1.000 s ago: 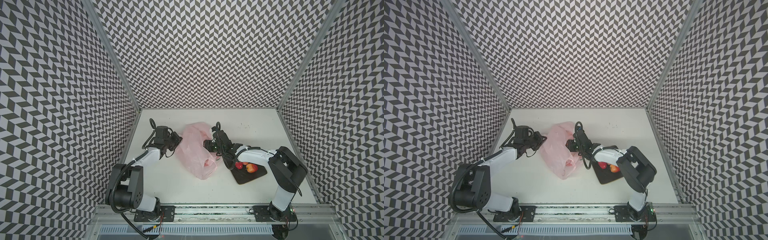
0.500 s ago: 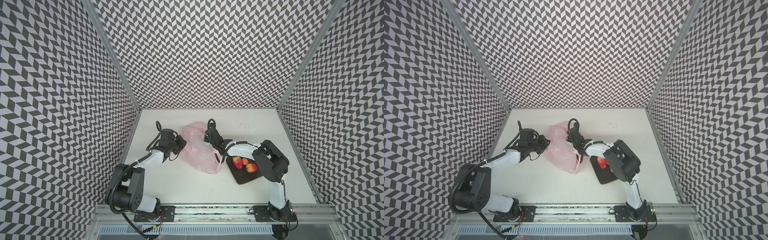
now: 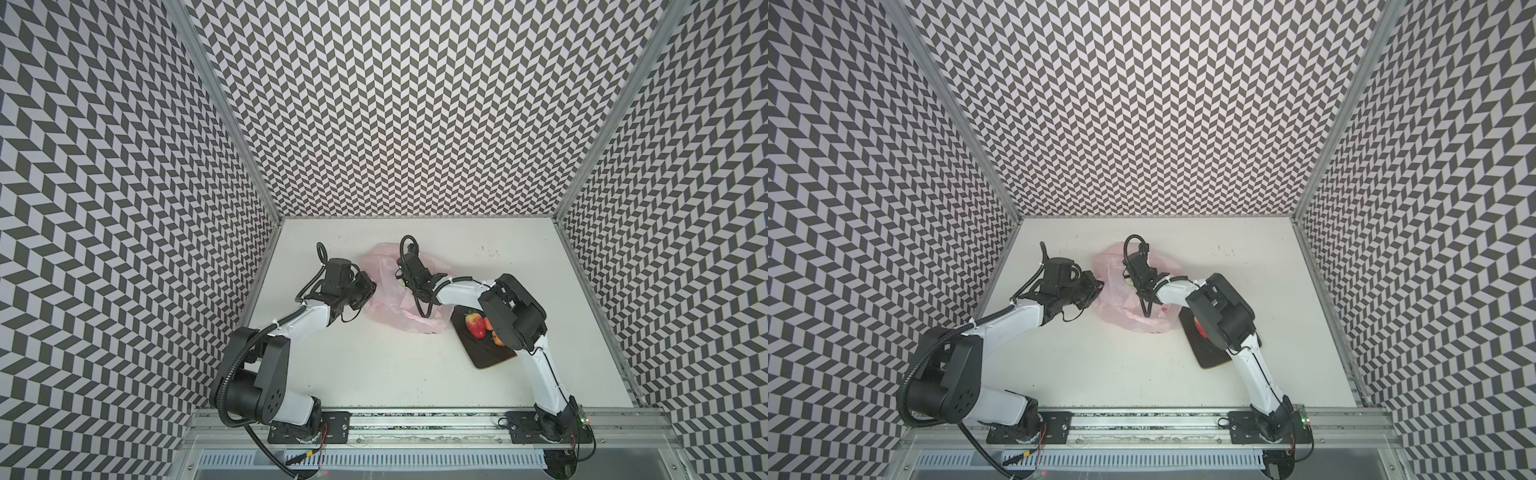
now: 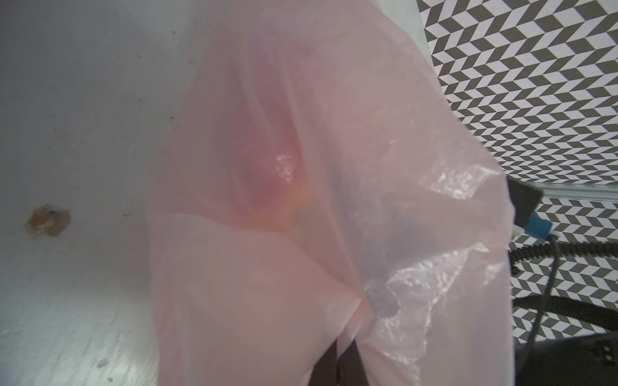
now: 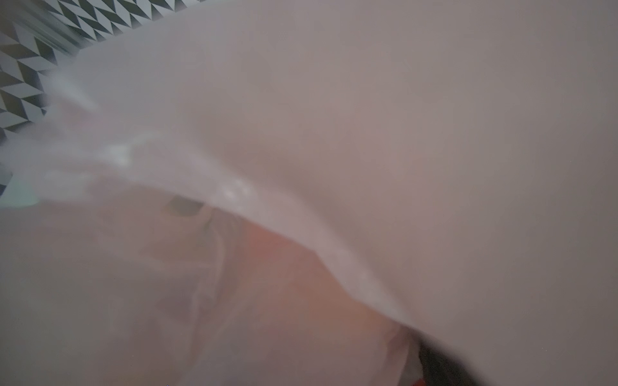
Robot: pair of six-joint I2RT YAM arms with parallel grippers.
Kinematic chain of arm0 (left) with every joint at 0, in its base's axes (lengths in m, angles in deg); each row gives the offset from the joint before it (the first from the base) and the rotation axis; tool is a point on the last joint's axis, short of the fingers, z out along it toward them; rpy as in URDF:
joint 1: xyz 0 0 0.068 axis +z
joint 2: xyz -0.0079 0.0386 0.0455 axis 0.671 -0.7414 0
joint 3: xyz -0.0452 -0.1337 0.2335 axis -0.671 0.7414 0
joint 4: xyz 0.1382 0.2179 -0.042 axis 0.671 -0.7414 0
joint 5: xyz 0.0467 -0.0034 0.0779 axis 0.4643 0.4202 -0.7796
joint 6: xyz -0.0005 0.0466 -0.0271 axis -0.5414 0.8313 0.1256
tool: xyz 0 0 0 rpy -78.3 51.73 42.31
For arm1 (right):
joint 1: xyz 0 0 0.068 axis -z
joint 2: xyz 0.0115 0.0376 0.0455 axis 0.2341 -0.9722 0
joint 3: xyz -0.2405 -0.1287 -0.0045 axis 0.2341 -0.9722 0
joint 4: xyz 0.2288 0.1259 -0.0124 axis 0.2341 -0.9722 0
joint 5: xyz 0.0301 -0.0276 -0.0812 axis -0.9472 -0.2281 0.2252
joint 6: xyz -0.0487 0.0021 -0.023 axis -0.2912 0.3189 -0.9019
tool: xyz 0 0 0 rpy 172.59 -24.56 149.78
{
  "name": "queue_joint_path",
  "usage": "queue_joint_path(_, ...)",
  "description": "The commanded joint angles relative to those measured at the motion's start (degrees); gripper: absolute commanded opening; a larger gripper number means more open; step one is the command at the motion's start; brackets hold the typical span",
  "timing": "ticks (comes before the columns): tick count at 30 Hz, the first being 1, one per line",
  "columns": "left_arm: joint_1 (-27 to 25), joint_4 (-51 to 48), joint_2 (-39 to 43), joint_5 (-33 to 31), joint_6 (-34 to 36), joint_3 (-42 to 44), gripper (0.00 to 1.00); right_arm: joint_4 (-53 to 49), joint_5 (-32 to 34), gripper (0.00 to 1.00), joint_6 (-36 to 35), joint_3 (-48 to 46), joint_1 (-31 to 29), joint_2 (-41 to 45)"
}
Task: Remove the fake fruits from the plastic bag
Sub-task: 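Push the right gripper down into the pink bag toward remaining fruits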
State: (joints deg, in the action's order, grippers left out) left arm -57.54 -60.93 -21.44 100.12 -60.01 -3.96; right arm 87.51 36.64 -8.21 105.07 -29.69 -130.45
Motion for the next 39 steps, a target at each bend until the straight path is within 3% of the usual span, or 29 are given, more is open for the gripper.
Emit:
queue_joint_path(1, -0.4, 0.2, 0.3, 0.0, 0.1, 0.3, 0.0, -1.7, 2.2, 0.67, -0.9, 1.5, -0.8, -1.8)
queue_joint_path(9, -0.4, 0.0, 0.3, -1.7, -0.7, 0.3, 0.0, -3.0, 2.3, 0.45, -2.1, 1.4, -1.1, -0.5)
queue_joint_path(13, -0.3, 0.6, 0.3, -3.2, -1.9, 0.2, 0.0, -2.3, 0.0, 0.41, -2.9, -0.8, -1.3, 3.0)
queue_joint_path(22, 1.5, 1.7, 0.0, -6.0, -4.8, 0.2, 0.0, -3.0, -5.6, 0.39, -5.3, -8.3, -1.2, 12.7)
queue_joint_path(33, 6.5, 0.5, -1.2, -5.9, -3.2, -3.0, 0.0, -6.7, -11.4, 0.39, -9.9, -17.4, -0.7, 24.3)
queue_joint_path(39, 8.0, 0.3, -1.1, -5.6, -1.8, -3.9, 0.0, -7.8, -20.9, 0.4, -11.8, -20.4, 0.1, 27.5)
